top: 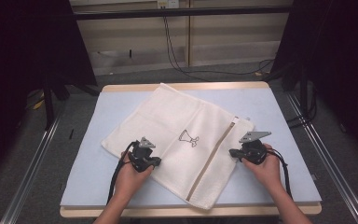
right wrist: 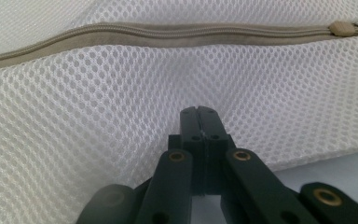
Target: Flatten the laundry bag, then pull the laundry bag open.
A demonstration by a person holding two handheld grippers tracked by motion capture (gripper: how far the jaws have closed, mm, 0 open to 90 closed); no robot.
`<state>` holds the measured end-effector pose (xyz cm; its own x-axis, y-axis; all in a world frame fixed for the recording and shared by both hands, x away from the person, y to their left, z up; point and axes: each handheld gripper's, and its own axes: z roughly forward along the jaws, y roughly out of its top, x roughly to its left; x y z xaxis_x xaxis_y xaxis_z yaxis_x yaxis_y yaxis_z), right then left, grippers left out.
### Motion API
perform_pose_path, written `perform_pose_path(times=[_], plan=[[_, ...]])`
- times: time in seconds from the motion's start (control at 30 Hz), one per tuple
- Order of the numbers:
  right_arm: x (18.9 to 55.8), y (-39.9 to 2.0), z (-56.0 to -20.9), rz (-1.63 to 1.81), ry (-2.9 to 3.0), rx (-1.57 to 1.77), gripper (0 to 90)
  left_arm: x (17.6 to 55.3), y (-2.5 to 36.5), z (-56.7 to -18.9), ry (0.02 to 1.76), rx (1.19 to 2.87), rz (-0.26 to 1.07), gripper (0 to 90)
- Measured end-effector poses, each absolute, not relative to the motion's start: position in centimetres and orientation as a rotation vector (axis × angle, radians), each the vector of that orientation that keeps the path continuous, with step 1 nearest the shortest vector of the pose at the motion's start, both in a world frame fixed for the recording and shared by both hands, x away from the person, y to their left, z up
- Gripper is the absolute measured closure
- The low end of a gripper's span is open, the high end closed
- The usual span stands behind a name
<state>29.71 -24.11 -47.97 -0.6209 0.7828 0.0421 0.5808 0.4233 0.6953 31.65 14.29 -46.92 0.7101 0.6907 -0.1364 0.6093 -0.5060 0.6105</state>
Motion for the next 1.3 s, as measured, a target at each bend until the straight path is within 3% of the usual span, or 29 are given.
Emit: perform_pose_path(times=[0.13, 0.43, 0.87, 1.0, 1.13, 1.23, 1.3], plan=[[29.4, -24.2, -47.9, 0.991, 2.385, 1.205, 90.0, 32.5, 14.6, -46.9, 1.004, 2.25, 0.106, 88.8], [28.4, -24.4, -47.6, 1.024, 2.425, 1.246, 90.0, 34.4, 15.1, -46.8, 1.002, 2.251, 0.161, 89.0], [27.2, -23.1, -47.8, 1.084, 2.45, 1.274, 90.0, 36.7, 16.8, -47.2, 1.065, 2.11, 0.196, 86.5], [26.8, -22.5, -47.6, 1.083, 2.469, 1.272, 90.0, 36.1, 17.0, -46.6, 1.094, 2.036, 0.224, 69.7], [26.5, -22.1, -47.5, 1.108, 2.512, 1.243, 89.7, 35.1, 17.0, -46.0, 1.095, 2.046, 0.218, 60.3], [26.3, -22.1, -47.2, 1.134, 2.499, 1.206, 79.7, 34.3, 17.4, -45.6, 1.115, 2.081, 0.248, 52.9], [26.3, -22.3, -46.9, 1.158, 2.49, 1.204, 78.2, 34.0, 17.7, -45.6, 1.13, 2.07, 0.252, 50.3]])
